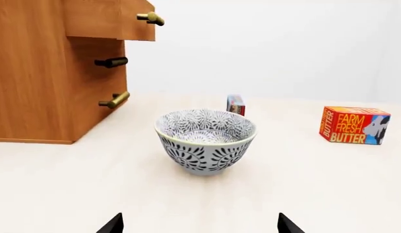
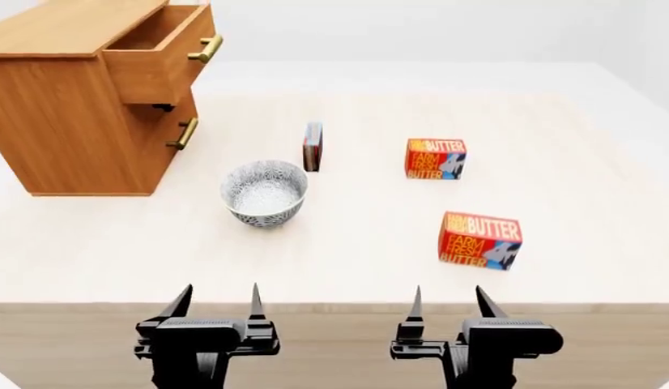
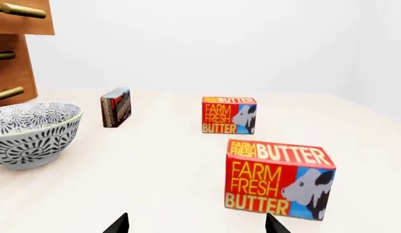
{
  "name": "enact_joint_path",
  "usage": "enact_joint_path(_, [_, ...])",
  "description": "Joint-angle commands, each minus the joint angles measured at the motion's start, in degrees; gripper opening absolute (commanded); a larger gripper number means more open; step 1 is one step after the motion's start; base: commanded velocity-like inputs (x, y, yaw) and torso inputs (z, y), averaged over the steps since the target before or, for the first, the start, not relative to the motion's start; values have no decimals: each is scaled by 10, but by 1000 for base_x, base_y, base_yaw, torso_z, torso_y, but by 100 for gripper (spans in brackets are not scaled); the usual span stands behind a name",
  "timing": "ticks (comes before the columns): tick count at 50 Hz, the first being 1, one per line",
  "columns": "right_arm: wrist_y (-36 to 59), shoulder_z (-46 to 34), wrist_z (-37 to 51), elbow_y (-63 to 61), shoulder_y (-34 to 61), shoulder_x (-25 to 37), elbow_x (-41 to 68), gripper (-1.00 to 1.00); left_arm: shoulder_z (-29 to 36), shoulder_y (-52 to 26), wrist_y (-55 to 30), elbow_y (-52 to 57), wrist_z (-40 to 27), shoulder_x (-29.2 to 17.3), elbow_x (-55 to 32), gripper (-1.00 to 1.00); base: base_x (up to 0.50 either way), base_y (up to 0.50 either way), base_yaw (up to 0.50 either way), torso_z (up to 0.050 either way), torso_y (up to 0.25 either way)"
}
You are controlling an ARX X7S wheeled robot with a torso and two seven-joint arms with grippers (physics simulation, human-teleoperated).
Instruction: Put the chocolate pudding in the top drawer of the cabinet and close it.
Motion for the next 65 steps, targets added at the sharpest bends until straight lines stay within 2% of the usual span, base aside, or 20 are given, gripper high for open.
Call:
enact_joint_path(1, [5, -10, 12, -10, -1, 9, 6, 100, 8, -2, -2, 6, -9, -10, -15, 100, 0, 0, 0, 50, 0])
enact_joint_path(21, [9, -22, 29, -31, -5, 24, 17, 100, 26, 2, -1, 14, -19, -25, -28, 100, 0, 0, 0, 50, 0])
enact_joint_path(33, [51, -24, 44, -107, -14, 41, 16, 100, 14, -7, -50, 66, -32, -41, -58, 100, 0, 0, 0, 50, 0])
enact_joint_path(39, [165, -17, 52, -246, 1, 70, 8, 100, -1, -44, -163, 182, -47, -70, -95, 100, 0, 0, 0, 50, 0])
enact_joint_path(44, [307, -5, 48, -363, 50, 93, 15, 100, -24, -108, -320, 291, -70, -100, -166, 100, 0, 0, 0, 31, 0])
enact_joint_path(48, [418, 6, 41, -426, 103, 107, 30, 100, -45, -174, -422, 337, -93, -115, -215, 100, 0, 0, 0, 1, 0])
enact_joint_path(56, [659, 32, 25, -531, 258, 132, 58, 100, -78, -340, -604, 366, -140, -139, -295, 100, 0, 0, 0, 0, 0])
enact_joint_path(65, [830, 51, 37, -562, 440, 166, 123, 100, -90, -499, -709, 330, -160, -148, -337, 100, 0, 0, 0, 0, 0])
